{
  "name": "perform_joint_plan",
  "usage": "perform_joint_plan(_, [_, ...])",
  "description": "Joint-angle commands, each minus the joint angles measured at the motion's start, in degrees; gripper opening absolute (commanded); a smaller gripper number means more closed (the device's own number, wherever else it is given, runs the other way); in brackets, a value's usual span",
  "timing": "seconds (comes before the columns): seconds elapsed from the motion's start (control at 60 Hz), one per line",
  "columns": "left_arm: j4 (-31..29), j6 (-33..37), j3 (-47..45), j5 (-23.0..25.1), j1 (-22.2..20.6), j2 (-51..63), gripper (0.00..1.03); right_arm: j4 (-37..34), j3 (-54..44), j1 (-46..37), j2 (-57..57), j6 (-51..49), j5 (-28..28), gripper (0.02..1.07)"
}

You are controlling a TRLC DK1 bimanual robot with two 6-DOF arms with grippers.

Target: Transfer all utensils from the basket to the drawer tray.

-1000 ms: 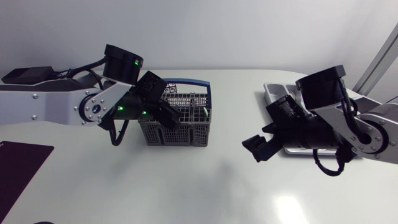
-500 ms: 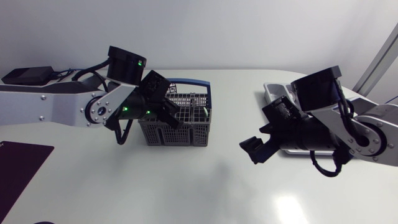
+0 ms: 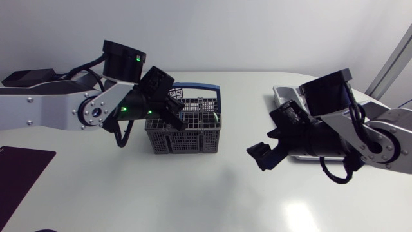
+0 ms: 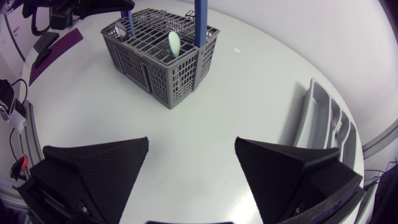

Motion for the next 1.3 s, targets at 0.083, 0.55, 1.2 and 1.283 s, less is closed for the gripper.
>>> perform_joint_plan(0.083, [-0.78, -0.88, 0.88, 0.85, 0.74, -4.39, 0.04, 0.8, -0.79, 0.69, -1.39, -0.77, 0.38, 1.02])
perform_joint_plan(0.55, [-7.55, -12.65, 7.74, 7.89, 4.08, -16.08, 0.04, -1.49, 2.2, 2.8, -7.1, -1.91, 0.38, 1.02])
perform_joint_plan(1.2, [-18.88, -26.45, 15.21, 32.23, 5.4, -10.45, 0.04, -7.99, 16.88, 12.29, -1.92, 0.28, -6.66, 0.92])
perform_joint_plan(1.283, [-18.88, -27.07, 15.47, 33.81, 5.05, -9.05, 0.04, -7.99, 17.93, 13.09, 0.37, 0.28, -6.92, 0.92])
